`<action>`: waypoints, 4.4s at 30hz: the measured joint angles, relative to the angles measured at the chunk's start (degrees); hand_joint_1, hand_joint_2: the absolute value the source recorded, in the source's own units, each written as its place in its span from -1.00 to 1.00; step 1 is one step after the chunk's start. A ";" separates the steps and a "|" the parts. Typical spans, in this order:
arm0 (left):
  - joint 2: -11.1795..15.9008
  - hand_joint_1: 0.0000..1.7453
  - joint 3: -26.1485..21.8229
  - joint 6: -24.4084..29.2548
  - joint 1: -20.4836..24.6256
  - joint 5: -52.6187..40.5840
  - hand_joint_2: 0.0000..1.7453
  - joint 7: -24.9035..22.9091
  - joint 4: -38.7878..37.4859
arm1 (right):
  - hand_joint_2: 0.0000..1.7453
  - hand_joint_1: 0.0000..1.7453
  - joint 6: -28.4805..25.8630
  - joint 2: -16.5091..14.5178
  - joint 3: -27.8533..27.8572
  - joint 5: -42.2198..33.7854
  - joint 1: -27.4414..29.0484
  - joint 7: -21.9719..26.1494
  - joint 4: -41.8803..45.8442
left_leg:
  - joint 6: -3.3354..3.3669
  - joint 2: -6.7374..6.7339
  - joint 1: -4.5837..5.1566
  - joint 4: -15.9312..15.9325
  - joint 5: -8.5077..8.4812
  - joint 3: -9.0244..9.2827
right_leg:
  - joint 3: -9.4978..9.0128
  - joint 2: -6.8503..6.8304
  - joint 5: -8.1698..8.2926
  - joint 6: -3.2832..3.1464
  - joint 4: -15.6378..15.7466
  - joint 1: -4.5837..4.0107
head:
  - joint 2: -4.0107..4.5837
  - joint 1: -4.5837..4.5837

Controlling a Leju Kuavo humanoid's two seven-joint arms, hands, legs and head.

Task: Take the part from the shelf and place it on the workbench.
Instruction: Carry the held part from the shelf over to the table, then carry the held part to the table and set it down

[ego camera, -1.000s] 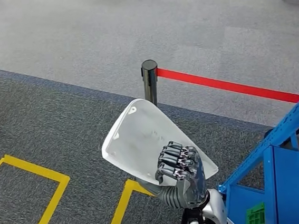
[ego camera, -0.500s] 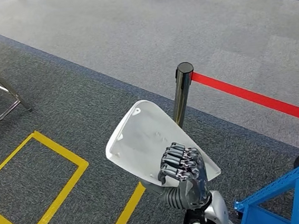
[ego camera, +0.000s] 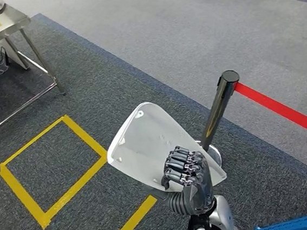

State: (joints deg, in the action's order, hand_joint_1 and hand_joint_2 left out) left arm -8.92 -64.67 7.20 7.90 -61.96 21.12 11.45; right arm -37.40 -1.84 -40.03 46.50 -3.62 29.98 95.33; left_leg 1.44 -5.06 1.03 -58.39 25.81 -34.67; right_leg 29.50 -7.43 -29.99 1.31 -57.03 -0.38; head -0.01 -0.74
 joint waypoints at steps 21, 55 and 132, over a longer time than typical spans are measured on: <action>-0.08 -1.00 -0.02 0.39 -1.12 0.46 1.00 -0.01 -0.02 | 1.00 1.00 0.00 -0.04 1.17 -0.50 1.78 0.47 0.57 | -2.09 6.13 -1.34 -12.37 6.27 -5.91 | 1.87 7.40 1.84 -1.38 0.12 1.28 | -0.01 0.13; -0.05 -1.00 -0.34 0.54 -2.37 1.54 1.00 0.11 0.00 | 1.00 1.00 0.00 -0.09 0.93 -2.59 3.36 -0.30 0.07 | -2.92 5.60 -2.16 -12.79 4.60 -5.94 | 0.94 7.23 1.16 -1.34 0.41 1.35 | 0.01 0.19; -0.51 -1.00 -0.50 0.90 -2.33 0.85 1.00 0.31 0.00 | 1.00 1.00 -0.02 1.54 3.96 -3.52 6.59 -1.46 2.29 | -2.93 5.58 -2.18 -6.37 4.31 -2.65 | -0.94 7.77 -0.57 -1.54 -0.78 0.98 | -0.02 -0.29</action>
State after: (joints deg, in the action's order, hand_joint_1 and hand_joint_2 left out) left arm -9.43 -65.17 8.09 5.57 -61.11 21.44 11.45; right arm -37.42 -0.30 -36.06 42.97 2.97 28.52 97.63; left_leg -1.49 0.52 -1.15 -64.75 30.12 -37.33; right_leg 28.57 0.34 -30.56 -0.24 -57.82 0.61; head -0.02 -1.03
